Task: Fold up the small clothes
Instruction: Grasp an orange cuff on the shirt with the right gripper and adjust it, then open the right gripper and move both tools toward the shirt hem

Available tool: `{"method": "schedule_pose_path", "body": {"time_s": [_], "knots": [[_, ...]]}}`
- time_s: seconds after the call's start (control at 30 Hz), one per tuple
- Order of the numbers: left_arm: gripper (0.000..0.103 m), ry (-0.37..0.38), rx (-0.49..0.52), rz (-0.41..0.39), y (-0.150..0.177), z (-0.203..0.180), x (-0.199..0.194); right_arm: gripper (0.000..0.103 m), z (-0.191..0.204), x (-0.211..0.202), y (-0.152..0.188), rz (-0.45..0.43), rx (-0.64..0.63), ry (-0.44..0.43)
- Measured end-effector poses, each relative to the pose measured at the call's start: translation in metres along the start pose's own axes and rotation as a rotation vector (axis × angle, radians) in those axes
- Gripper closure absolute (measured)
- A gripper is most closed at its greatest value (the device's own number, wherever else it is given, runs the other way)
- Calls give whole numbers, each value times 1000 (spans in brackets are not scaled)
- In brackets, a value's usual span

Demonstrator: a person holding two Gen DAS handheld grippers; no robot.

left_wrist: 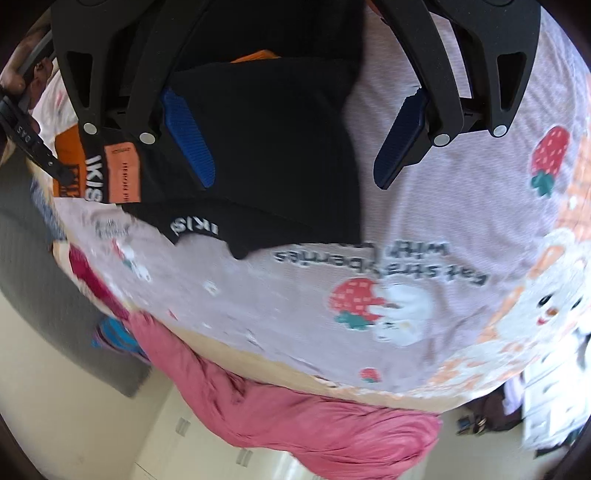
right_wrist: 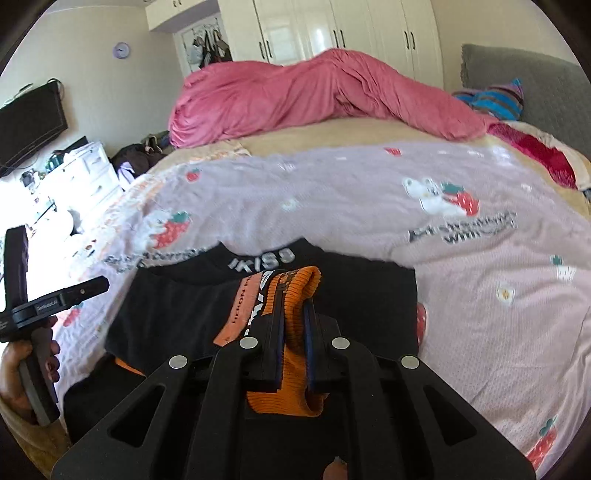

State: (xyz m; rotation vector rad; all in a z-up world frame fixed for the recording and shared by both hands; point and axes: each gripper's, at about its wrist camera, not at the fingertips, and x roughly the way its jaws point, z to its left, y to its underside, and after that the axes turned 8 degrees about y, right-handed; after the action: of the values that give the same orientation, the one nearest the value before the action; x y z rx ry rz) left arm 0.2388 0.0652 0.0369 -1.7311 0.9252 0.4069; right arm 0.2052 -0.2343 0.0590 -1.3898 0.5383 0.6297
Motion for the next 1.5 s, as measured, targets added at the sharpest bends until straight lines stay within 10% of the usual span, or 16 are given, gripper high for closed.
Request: {"method": "schedule_pose_path", "body": {"time_s": [0.4,0.57,0.7,1.17,1.5], "knots": [[33,43,86,101,15,-34,39,91,-7,6,20,40,47,49],[33,38,91,139,22,-35,49,57,-9,-12,21,-10,54,150],[33,54,108,131,29,-40,41,52,4,-16,27,-4,25,127],[33,2,168,207,54,-38,48,40,28,45,62,271,-27,139],[27,46,148,159,51,-51,26,19,-5,-36,62,107,127,46]]}}
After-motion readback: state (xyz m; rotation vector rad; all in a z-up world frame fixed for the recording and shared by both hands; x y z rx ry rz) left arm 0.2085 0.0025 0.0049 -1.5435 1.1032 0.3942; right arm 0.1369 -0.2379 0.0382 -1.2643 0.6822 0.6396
